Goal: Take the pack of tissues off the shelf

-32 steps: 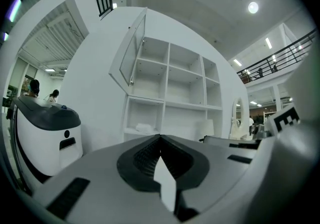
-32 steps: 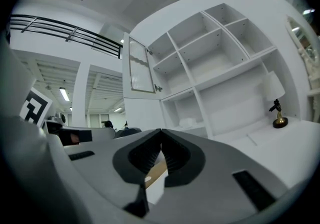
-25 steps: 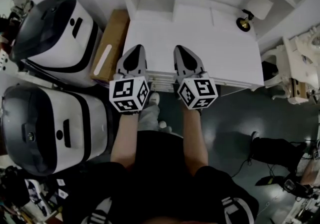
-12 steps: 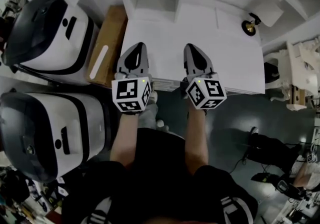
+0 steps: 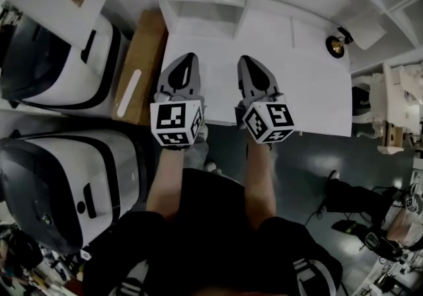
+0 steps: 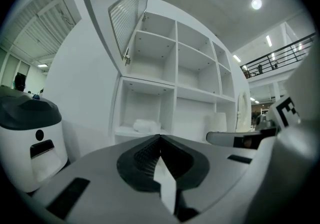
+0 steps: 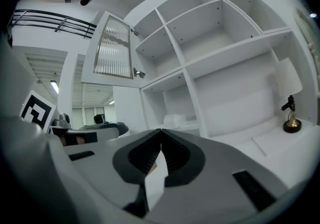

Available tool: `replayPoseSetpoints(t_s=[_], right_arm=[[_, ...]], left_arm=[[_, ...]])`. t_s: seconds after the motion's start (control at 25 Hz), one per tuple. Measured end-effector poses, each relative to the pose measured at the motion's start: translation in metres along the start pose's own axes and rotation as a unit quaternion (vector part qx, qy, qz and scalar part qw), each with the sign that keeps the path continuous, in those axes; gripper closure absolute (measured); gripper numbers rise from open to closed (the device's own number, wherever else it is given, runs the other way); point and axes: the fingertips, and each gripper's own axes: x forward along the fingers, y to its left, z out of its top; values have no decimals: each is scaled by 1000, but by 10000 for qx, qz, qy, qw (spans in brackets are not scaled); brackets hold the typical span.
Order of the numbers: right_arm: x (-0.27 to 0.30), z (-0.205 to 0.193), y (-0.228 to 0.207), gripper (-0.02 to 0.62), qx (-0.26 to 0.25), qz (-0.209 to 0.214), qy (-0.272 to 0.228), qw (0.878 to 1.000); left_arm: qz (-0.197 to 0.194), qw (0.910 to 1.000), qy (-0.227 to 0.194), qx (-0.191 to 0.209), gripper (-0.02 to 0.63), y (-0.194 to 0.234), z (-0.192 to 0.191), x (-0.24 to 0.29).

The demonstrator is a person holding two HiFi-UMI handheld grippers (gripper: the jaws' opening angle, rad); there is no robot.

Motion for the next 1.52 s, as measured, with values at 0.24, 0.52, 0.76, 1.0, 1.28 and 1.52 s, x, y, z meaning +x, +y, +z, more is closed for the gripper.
replayPoseSetpoints(t_s=[0.24,0.52,0.76,1.0,1.28,1.52], right_arm=[[30,7,-18,575,-3,-103,-15,9999],[62,21,-29,577,-137,-200,-69,9997],[78,33,-36,577,-203,-395,-95,9990],[93,36,-51,575,-266,-534,-77,9982],[104,41,-68,575,-273,-660,-58,9974],[114,44,-85,575,-273,-769,-30,9967]], left_arm=[[-171,9998,-23,35,597,6,6,38],[-449,9989,-147,9,595,16,19,76],[-642,9978,-101,114,595,25,29,106],[-867,9961,105,103,515,29,23,140],[-942,9949,287,236,422,23,26,169],[-693,9964,409,261,411,28,22,194]])
